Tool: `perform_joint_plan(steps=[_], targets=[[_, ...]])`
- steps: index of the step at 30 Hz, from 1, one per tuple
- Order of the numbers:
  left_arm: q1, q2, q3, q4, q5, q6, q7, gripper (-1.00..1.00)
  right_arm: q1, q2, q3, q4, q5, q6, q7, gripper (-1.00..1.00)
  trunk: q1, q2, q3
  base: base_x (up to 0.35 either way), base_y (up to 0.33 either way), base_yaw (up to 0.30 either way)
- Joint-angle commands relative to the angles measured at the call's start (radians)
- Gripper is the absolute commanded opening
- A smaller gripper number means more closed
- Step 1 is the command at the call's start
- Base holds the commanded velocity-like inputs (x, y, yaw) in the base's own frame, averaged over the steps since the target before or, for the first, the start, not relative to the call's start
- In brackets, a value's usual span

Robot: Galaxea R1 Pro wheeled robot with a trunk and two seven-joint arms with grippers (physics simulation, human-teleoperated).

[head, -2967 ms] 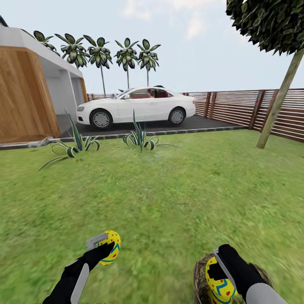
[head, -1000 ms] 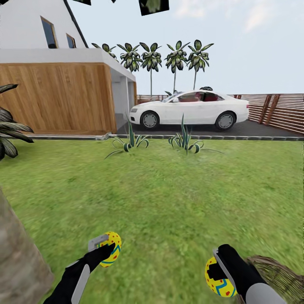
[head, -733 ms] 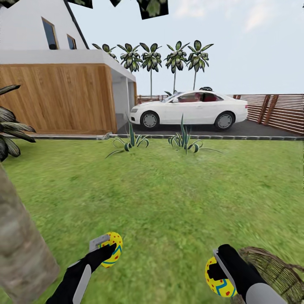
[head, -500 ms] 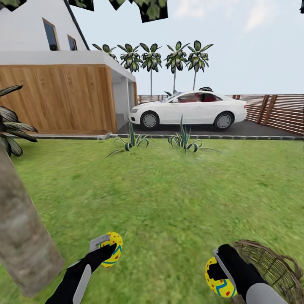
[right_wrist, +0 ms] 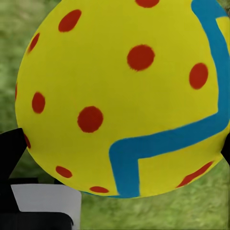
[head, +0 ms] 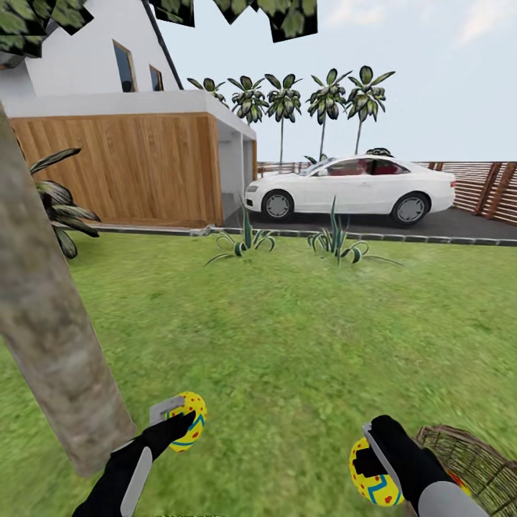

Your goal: Take the three Easter eggs out of the wicker basket on the lawn in the garden, then place them on the lawn next to a single tree (choose any tree) so that all three eggs are next to the same tree and none are left in the basket.

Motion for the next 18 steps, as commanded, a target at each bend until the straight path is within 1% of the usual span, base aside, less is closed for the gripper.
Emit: perform_joint_plan(steps=[1, 2, 4, 6, 7, 8, 9, 10, 11, 13, 16, 18], targets=[[-0.001, -0.003, 0.004, 0.001, 0.004, 0.008, -0.005, -1.0, 0.0, -0.001, 0.005, -0.002, 0.005, 0.005, 0.003, -1.0, -0.004, 0.007, 0.002, -0.005, 0.0, 0.261], [-0.001, -0.006, -0.005, -0.001, 0.004, 0.011, -0.005, -1.0, 0.0, -0.001, 0.005, -0.002, 0.005, 0.005, 0.003, -1.0, -0.008, 0.014, 0.005, -0.124, 0.0, 0.261], [-0.002, -0.007, -0.059, 0.0, 0.006, 0.034, -0.002, -1.0, 0.0, -0.001, 0.005, -0.002, 0.004, 0.007, 0.004, -1.0, -0.015, 0.028, 0.011, -0.276, 0.042, 0.261], [-0.001, 0.0, -0.07, 0.009, 0.007, 0.041, -0.001, -1.0, 0.0, -0.001, 0.005, -0.002, -0.001, 0.007, 0.005, -1.0, -0.023, 0.042, 0.018, -0.325, 0.074, 0.193], [-0.001, 0.015, -0.07, 0.022, 0.007, 0.041, -0.002, -1.0, 0.0, -0.001, 0.005, -0.002, -0.004, 0.007, 0.006, -1.0, -0.027, 0.049, 0.021, -0.319, 0.08, 0.053], [-0.001, 0.05, -0.071, 0.064, 0.007, 0.041, -0.004, -1.0, 0.0, -0.001, 0.005, -0.002, -0.005, 0.007, 0.006, -1.0, -0.031, 0.056, 0.024, -0.273, 0.05, 0.022], [-0.001, 0.077, -0.073, 0.102, 0.008, 0.041, -0.004, -1.0, 0.0, -0.001, 0.004, -0.002, -0.006, 0.007, 0.006, -1.0, -0.035, 0.063, 0.027, -0.227, 0.021, 0.009], [-0.001, 0.088, -0.073, 0.121, 0.005, 0.04, -0.005, -1.0, 0.0, -0.001, 0.003, -0.003, -0.007, 0.008, 0.006, -1.0, -0.038, 0.07, 0.03, -0.208, 0.008, 0.004], [-0.001, 0.092, -0.075, 0.131, 0.004, 0.04, -0.004, -1.0, 0.0, -0.001, 0.003, -0.004, -0.007, 0.008, 0.006, -1.0, -0.042, 0.077, 0.033, -0.2, 0.003, 0.001], [-0.001, 0.091, -0.077, 0.14, 0.004, 0.044, -0.003, -1.0, 0.0, -0.002, 0.002, -0.005, -0.007, 0.008, 0.006, -1.0, -0.05, 0.091, 0.04, -0.188, 0.001, 0.001], [-0.001, 0.09, -0.078, 0.182, 0.004, 0.068, -0.002, -1.0, 0.0, -0.004, 0.002, -0.005, -0.008, 0.008, 0.006, -1.0, -0.061, 0.112, 0.049, -0.151, 0.0, 0.0], [-0.001, 0.092, -0.077, 0.19, 0.006, 0.077, 0.001, -1.0, 0.0, -0.003, 0.002, -0.005, -0.008, 0.008, 0.006, -1.0, -0.069, 0.126, 0.055, -0.054, 0.0, 0.0]])
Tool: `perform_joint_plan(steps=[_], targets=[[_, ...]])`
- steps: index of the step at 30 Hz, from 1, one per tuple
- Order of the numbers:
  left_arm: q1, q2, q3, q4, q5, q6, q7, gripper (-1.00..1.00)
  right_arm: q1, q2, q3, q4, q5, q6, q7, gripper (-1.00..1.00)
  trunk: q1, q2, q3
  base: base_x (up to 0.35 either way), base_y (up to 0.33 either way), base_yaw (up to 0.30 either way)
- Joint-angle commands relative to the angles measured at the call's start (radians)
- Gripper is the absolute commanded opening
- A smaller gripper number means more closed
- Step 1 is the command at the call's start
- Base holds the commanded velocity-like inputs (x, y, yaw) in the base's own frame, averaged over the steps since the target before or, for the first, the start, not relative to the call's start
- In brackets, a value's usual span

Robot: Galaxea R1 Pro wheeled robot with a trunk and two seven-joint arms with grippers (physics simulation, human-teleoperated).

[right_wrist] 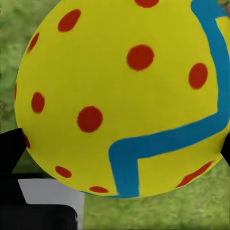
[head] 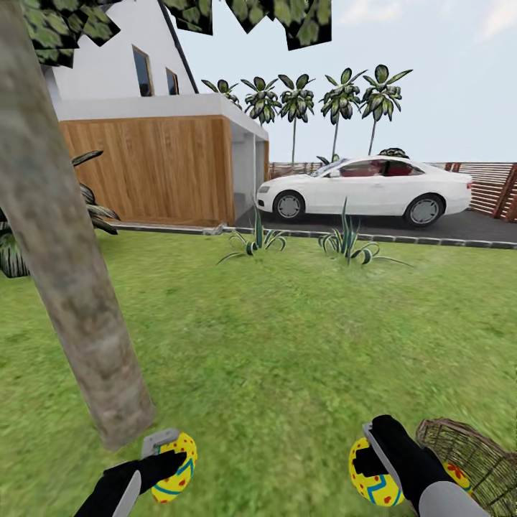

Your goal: Take the three Easter eggs out of the wicker basket on the lawn in the garden, then place them on the lawn next to a single tree (choose any tree) so that all three eggs are next to the same tree and none are left in the basket.

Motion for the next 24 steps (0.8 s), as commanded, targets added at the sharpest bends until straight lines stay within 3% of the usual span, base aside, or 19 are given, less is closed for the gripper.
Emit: perform_joint_plan(steps=[1, 5, 6, 8, 9, 12, 15, 24], targets=[[0.0, 0.001, 0.004, -0.001, 0.005, 0.008, -0.002, -1.0, -0.001, -0.001, 0.005, -0.001, 0.005, 0.005, 0.003, -1.0, -0.004, 0.007, 0.002, -0.016, 0.0, 0.0], [0.0, 0.006, 0.011, 0.01, 0.007, 0.08, 0.001, -1.0, -0.001, 0.001, 0.005, 0.0, 0.004, 0.003, 0.006, -1.0, -0.019, 0.035, 0.015, -0.003, 0.0, 0.0], [0.0, 0.026, 0.015, 0.028, 0.007, 0.084, 0.0, -1.0, -0.001, 0.002, 0.006, 0.001, 0.004, 0.003, 0.005, -1.0, -0.023, 0.042, 0.018, 0.0, 0.0, 0.0], [0.0, 0.096, 0.019, 0.049, 0.008, 0.084, -0.002, -1.0, -0.001, 0.003, 0.006, 0.001, 0.005, 0.003, 0.005, -1.0, -0.031, 0.056, 0.024, 0.0, 0.0, 0.0], [0.0, 0.119, 0.019, 0.055, 0.008, 0.084, -0.004, -1.0, -0.001, 0.003, 0.005, 0.002, 0.005, 0.004, 0.005, -1.0, -0.035, 0.063, 0.027, 0.0, 0.0, 0.0], [0.0, 0.161, 0.021, 0.058, 0.009, 0.084, -0.008, -1.0, -0.001, 0.007, 0.008, 0.002, 0.007, 0.004, 0.005, -1.0, -0.046, 0.084, 0.036, 0.0, 0.0, 0.077], [0.0, 0.177, 0.033, 0.057, 0.011, 0.082, -0.007, -1.0, -0.001, 0.021, 0.008, 0.002, 0.012, 0.004, 0.004, -1.0, -0.058, 0.105, 0.046, 0.0, 0.0, 0.259], [0.0, 0.179, 0.05, 0.059, 0.01, 0.082, -0.006, -1.0, -0.001, 0.051, 0.01, 0.026, 0.018, 0.001, 0.003, -1.0, -0.092, 0.168, 0.074, 0.0, 0.0, 0.29]])
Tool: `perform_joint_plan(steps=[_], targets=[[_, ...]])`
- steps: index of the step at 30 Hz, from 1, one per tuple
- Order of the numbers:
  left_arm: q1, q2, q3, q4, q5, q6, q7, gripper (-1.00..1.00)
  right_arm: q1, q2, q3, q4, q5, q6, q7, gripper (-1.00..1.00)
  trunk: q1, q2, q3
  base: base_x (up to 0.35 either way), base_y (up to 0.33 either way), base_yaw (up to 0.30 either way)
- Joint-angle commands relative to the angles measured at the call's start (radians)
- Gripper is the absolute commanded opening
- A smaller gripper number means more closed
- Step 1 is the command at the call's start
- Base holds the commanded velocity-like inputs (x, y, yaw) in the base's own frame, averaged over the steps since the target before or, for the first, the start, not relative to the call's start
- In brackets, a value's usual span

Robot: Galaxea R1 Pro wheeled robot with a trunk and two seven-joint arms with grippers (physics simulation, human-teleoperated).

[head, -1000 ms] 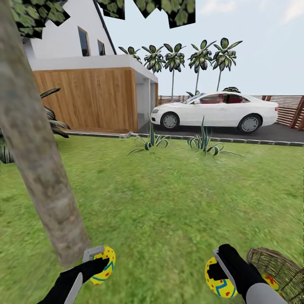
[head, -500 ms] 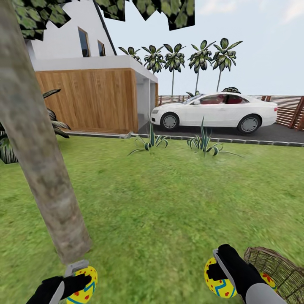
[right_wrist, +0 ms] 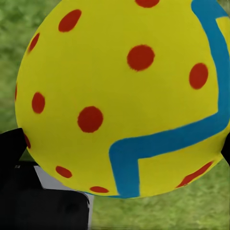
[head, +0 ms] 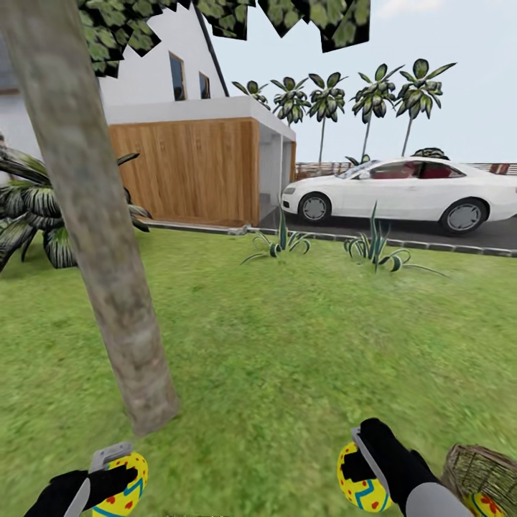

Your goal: Take the three Easter eggs out of the wicker basket on the lawn in the garden, then place them on the lawn next to a single tree (choose any tree) so that all three eggs are next to the same tree and none are left in the basket.

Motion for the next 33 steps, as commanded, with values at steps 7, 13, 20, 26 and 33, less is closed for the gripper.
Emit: perform_joint_plan(steps=[7, 13, 20, 26, 33], targets=[[-0.001, 0.003, 0.026, 0.029, 0.004, 0.006, -0.008, -1.0, 0.0, 0.001, 0.006, 0.002, 0.006, 0.004, 0.003, -1.0, -0.027, 0.048, 0.021, 0.0, 0.0, 0.291], [-0.001, 0.045, 0.028, 0.027, -0.001, 0.01, -0.159, -1.0, 0.0, 0.022, 0.002, -0.016, -0.002, 0.007, 0.004, -1.0, -0.05, 0.09, 0.037, 0.0, 0.0, 0.288], [-0.001, 0.037, 0.02, 0.018, -0.002, 0.024, -0.171, -1.0, 0.0, 0.058, -0.001, -0.326, -0.002, 0.097, 0.002, -1.0, -0.077, 0.139, 0.058, 0.0, 0.0, 0.13], [-0.003, 0.04, 0.021, -0.092, 0.006, 0.049, -0.174, -1.0, 0.0, 0.072, 0.063, -0.336, -0.004, 0.099, 0.003, -1.0, -0.1, 0.181, 0.077, 0.0, 0.0, 0.003], [-0.017, -0.016, 0.015, -0.153, -0.006, 0.212, -0.157, -1.0, 0.0, 0.075, 0.064, -0.326, 0.001, 0.095, -0.002, -1.0, -0.126, 0.23, 0.099, 0.0, 0.0, 0.0]])
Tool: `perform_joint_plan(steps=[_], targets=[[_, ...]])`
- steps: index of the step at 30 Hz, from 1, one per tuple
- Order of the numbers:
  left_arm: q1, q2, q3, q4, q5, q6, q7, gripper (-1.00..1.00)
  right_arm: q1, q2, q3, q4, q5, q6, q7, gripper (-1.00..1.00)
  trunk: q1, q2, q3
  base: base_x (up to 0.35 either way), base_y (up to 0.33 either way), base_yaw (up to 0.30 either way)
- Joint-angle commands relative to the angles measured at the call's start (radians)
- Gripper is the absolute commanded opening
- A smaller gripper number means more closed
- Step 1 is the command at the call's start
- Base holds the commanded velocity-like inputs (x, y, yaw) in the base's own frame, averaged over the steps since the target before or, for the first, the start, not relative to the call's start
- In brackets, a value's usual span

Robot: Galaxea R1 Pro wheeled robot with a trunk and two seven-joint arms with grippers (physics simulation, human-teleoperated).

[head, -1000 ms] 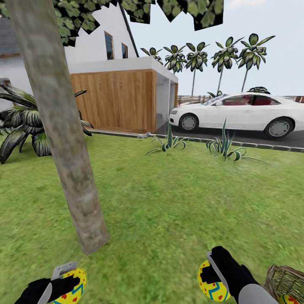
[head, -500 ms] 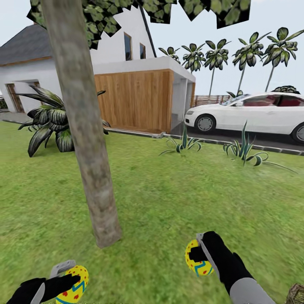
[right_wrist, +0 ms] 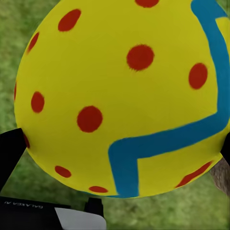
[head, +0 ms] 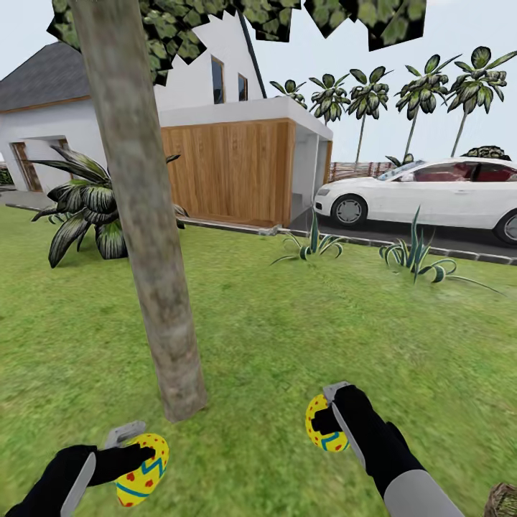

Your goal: Take the three Easter eggs out of the wicker basket on the lawn in the garden, then place them on the lawn next to a single tree (choose any tree) so that all three eggs are next to the same tree and none are left in the basket.

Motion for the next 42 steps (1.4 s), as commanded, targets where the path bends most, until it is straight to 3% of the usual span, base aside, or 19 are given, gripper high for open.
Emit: perform_joint_plan(steps=[1, 3, 4, 6, 9, 11, 18, 25, 42], targets=[[-0.001, -0.016, 0.002, 0.001, 0.001, 0.007, 0.006, -1.0, -0.001, -0.001, 0.0, -0.001, 0.006, 0.005, 0.003, -1.0, -0.004, 0.006, 0.002, 0.0, 0.0, 0.0], [-0.001, -0.05, 0.002, 0.004, 0.001, 0.011, 0.021, -1.0, -0.001, -0.001, -0.002, -0.001, 0.006, 0.003, 0.003, -1.0, -0.011, 0.02, 0.008, 0.0, 0.0, 0.0], [-0.001, -0.055, 0.003, 0.001, 0.002, 0.014, 0.022, -1.0, -0.001, -0.001, -0.002, 0.0, 0.006, 0.003, 0.003, -1.0, -0.015, 0.027, 0.011, 0.0, 0.0, 0.0], [-0.001, -0.057, 0.004, -0.012, 0.003, 0.017, 0.023, -1.0, -0.001, -0.001, -0.001, 0.0, 0.006, 0.003, 0.003, -1.0, -0.023, 0.041, 0.017, 0.0, 0.0, 0.0], [-0.006, -0.055, 0.009, -0.133, 0.004, 0.034, 0.024, -1.0, -0.001, 0.0, 0.003, 0.001, 0.007, 0.004, 0.003, -1.0, -0.034, 0.062, 0.027, 0.0, 0.0, 0.0], [-0.007, -0.055, 0.01, -0.151, 0.002, 0.04, 0.025, -1.0, -0.001, -0.001, 0.003, 0.001, 0.007, 0.005, 0.003, -1.0, -0.042, 0.076, 0.033, 0.0, 0.0, 0.0], [-0.007, -0.051, 0.009, -0.096, 0.001, 0.044, 0.025, -1.0, -0.001, -0.006, -0.001, 0.051, 0.006, 0.002, 0.002, -1.0, -0.069, 0.125, 0.055, 0.0, 0.0, 0.0], [-0.007, -0.048, 0.015, -0.096, 0.005, 0.042, 0.024, -1.0, -0.001, -0.007, -0.003, 0.055, -0.001, 0.0, 0.007, -1.0, -0.096, 0.174, 0.077, 0.0, 0.0, 0.006], [-0.007, -0.055, 0.012, -0.096, 0.006, 0.038, 0.022, -1.0, -0.001, 0.002, 0.004, 0.084, 0.009, -0.001, 0.001, -1.0, -0.161, 0.293, 0.13, 0.0, 0.0, 0.277]])
